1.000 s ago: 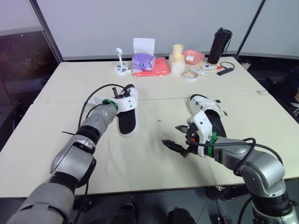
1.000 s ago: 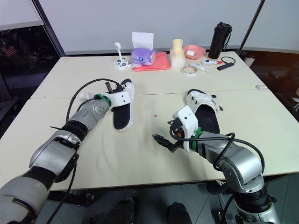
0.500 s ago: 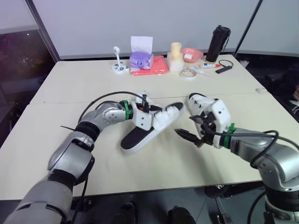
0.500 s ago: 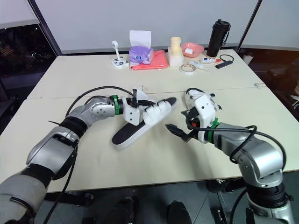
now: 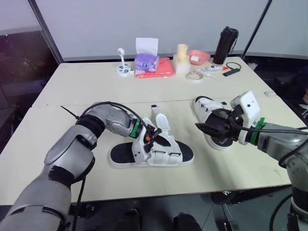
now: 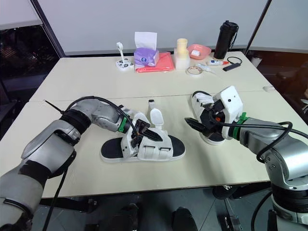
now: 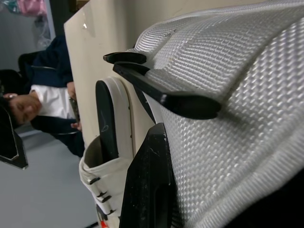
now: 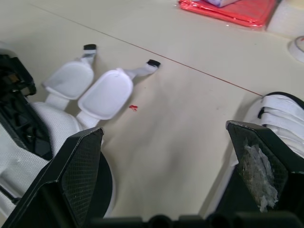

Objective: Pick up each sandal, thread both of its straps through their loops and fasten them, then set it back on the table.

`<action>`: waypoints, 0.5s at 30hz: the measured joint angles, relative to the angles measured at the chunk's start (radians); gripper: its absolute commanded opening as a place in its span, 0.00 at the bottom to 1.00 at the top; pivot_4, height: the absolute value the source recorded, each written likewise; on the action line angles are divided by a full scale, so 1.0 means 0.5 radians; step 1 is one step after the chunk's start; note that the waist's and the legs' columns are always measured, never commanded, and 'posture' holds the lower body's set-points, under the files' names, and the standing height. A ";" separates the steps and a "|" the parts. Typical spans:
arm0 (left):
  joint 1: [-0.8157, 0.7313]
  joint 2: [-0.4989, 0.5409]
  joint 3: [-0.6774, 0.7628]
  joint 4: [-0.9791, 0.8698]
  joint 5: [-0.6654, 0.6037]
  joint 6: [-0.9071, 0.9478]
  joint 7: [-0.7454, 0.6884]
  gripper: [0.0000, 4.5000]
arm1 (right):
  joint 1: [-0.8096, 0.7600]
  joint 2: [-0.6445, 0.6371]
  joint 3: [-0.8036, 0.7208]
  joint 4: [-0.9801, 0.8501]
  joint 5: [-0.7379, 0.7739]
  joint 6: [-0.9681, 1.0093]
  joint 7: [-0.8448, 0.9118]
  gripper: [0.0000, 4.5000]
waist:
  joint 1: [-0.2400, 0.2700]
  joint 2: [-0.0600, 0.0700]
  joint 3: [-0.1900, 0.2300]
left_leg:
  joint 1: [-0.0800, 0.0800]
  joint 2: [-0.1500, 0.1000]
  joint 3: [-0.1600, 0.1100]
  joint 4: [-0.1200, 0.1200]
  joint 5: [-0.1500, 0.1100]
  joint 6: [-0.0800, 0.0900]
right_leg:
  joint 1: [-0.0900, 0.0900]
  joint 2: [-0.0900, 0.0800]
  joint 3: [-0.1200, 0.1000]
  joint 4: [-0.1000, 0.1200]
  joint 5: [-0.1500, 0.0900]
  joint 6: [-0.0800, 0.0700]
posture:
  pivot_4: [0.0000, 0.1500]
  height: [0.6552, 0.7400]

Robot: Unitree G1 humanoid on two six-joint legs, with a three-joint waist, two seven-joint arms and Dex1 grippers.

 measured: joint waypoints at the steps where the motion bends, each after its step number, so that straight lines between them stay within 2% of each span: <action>1: -0.006 0.002 -0.033 -0.003 0.051 0.020 0.085 0.08 | 0.000 0.000 0.000 -0.003 0.004 0.000 -0.002 1.00 | 0.002 0.000 0.000 | 0.000 0.000 0.000 0.000 0.000 0.000 | 0.000 0.000 0.000 0.000 0.000 0.000 | 1.00 0.93; 4: -0.008 0.005 -0.124 0.003 0.172 0.105 0.284 0.33 | 0.000 0.000 0.000 -0.007 0.008 0.000 -0.009 1.00 | 0.003 0.000 0.000 | 0.000 0.000 0.000 0.002 0.000 0.000 | 0.002 0.000 0.000 0.000 0.000 0.001 | 1.00 0.93; 7: -0.011 0.008 -0.167 0.032 0.178 0.099 0.369 0.69 | 0.002 0.000 0.002 -0.008 0.014 0.000 -0.019 1.00 | 0.000 0.000 0.000 | 0.001 0.000 -0.001 0.002 0.000 0.000 | 0.001 0.000 0.000 0.000 0.000 0.001 | 1.00 0.93; 10: -0.034 0.033 -0.167 0.050 0.104 -0.005 0.376 0.99 | 0.002 0.000 0.014 -0.008 0.013 -0.002 -0.021 1.00 | -0.001 0.000 0.000 | 0.001 0.000 -0.001 0.002 0.000 0.000 | 0.001 0.000 0.000 0.001 0.000 0.001 | 1.00 0.93; 15: -0.017 0.108 -0.169 0.115 -0.062 -0.232 0.258 0.99 | 0.005 0.000 0.049 -0.007 0.005 -0.009 -0.021 1.00 | -0.010 0.001 0.000 | 0.001 0.000 0.000 0.001 0.000 0.000 | 0.001 0.000 0.000 0.001 0.000 0.001 | 1.00 0.93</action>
